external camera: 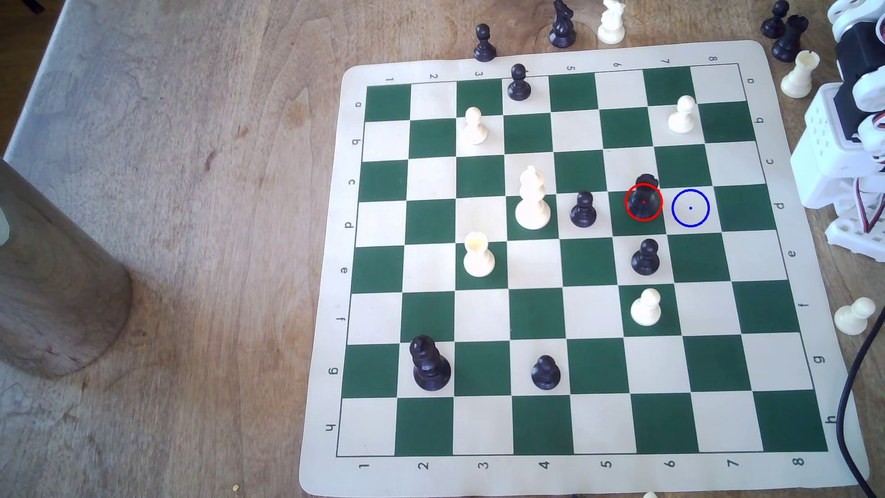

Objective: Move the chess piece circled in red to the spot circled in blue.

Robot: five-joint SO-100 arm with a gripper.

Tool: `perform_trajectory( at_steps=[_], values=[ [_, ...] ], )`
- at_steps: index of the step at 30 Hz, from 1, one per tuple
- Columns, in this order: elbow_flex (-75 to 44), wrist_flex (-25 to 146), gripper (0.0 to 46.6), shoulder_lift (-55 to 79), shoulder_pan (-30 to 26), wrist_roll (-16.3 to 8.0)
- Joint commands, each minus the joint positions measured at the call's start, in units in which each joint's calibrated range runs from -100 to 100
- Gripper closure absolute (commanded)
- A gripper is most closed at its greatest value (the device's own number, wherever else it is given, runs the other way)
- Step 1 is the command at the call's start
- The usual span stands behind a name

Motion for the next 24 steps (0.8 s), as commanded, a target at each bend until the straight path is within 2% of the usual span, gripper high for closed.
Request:
perform_trajectory(
  at_steps=[1,5,12,18,21,22,24],
  values=[
    [1.2,1.2,46.4,0.2,-0.2,0.2],
    [-1.0,9.6,46.4,0.2,-0.4,0.2],
    [-14.7,33.6,46.4,0.2,-0.8,0.2],
    [-22.9,66.4,46.4,0.2,-1.9,-0.1],
    [-27.5,79.7,46.4,0.2,-0.5,-0.2],
    [-31.3,90.5,46.4,0.2,0.2,-0.2],
    [-34.9,100.0,46.4,0.3,0.8,-0.2]
  ],
)
